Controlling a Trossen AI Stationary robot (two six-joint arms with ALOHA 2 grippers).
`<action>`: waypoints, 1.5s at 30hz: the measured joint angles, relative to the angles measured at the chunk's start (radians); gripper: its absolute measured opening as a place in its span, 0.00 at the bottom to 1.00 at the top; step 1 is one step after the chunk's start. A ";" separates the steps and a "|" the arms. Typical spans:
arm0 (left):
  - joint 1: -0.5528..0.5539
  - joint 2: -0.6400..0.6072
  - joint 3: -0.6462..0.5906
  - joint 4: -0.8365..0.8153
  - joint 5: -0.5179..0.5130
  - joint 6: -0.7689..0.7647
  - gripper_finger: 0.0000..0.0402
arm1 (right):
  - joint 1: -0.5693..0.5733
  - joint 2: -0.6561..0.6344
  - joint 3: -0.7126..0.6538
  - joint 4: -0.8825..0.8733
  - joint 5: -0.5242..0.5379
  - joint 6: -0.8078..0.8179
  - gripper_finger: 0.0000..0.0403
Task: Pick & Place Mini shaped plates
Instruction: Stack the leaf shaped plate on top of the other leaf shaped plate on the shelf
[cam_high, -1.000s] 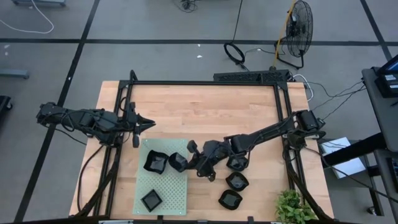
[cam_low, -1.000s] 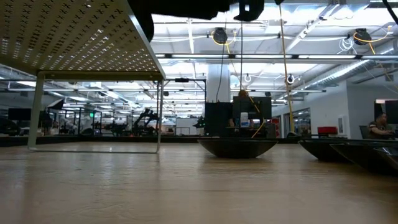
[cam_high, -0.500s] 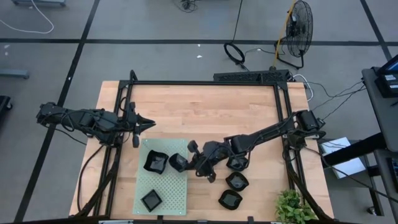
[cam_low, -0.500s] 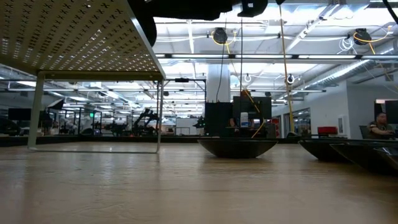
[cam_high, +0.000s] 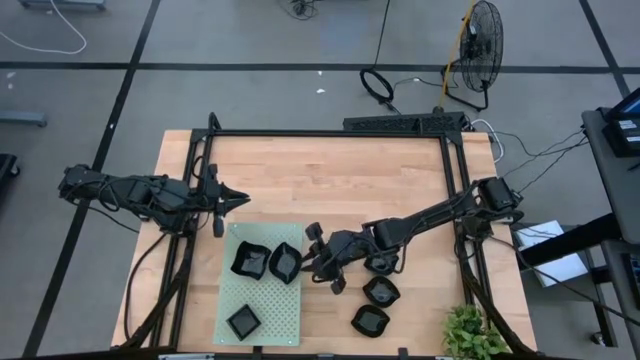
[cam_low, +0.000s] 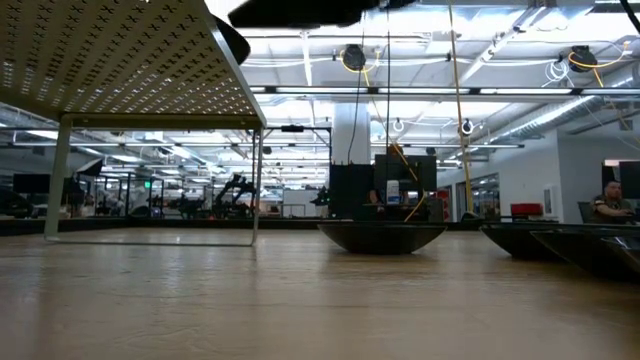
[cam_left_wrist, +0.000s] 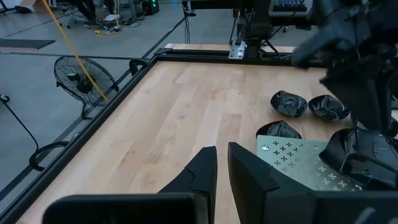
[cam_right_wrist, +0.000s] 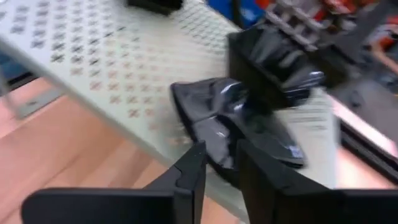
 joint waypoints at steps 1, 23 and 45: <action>0.000 0.000 0.000 0.000 0.000 0.000 0.12 | 0.006 -0.005 0.000 -0.005 0.040 0.005 0.20; 0.000 0.000 0.000 0.000 0.000 0.000 0.12 | -0.038 -0.020 -0.025 -0.576 0.372 0.579 0.32; 0.000 0.000 0.000 0.000 0.000 0.000 0.12 | -0.151 -0.020 -0.265 -0.351 0.085 0.625 0.31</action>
